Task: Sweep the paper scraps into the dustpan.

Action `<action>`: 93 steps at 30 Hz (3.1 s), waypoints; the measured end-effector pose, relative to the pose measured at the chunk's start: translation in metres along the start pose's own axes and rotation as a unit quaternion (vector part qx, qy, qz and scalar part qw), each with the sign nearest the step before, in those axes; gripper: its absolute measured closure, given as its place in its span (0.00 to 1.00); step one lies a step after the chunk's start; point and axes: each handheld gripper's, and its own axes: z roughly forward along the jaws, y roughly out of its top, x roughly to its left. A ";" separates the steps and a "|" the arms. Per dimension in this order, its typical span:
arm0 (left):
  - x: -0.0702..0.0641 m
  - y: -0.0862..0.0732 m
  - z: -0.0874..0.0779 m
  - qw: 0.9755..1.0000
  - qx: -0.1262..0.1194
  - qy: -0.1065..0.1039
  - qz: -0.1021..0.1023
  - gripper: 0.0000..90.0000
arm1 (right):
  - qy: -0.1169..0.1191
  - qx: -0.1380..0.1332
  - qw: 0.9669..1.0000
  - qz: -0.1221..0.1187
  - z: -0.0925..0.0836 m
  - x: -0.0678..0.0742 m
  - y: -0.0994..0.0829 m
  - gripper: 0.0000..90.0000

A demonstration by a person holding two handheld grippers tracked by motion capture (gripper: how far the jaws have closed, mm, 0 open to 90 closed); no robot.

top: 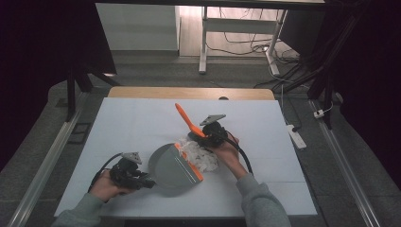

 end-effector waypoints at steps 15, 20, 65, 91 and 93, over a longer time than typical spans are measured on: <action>0.000 0.000 0.000 1.000 0.000 0.000 -0.001 0.69 | 0.027 -0.001 0.999 -0.021 -0.001 0.020 0.001 0.78; 0.000 0.000 0.000 1.000 0.000 0.000 -0.001 0.69 | 0.042 -0.002 0.999 -0.033 -0.004 0.030 0.000 0.78; 0.000 0.000 0.001 1.000 -0.001 -0.001 -0.002 0.69 | 0.020 -0.018 1.000 -0.009 0.016 0.018 0.013 0.78; -0.001 0.000 0.001 1.000 -0.001 -0.001 -0.002 0.69 | 0.058 -0.046 0.994 -0.082 -0.011 0.060 0.024 0.78; -0.001 0.000 0.001 1.000 -0.001 -0.001 -0.002 0.69 | 0.050 -0.054 0.995 -0.066 -0.016 0.053 0.022 0.78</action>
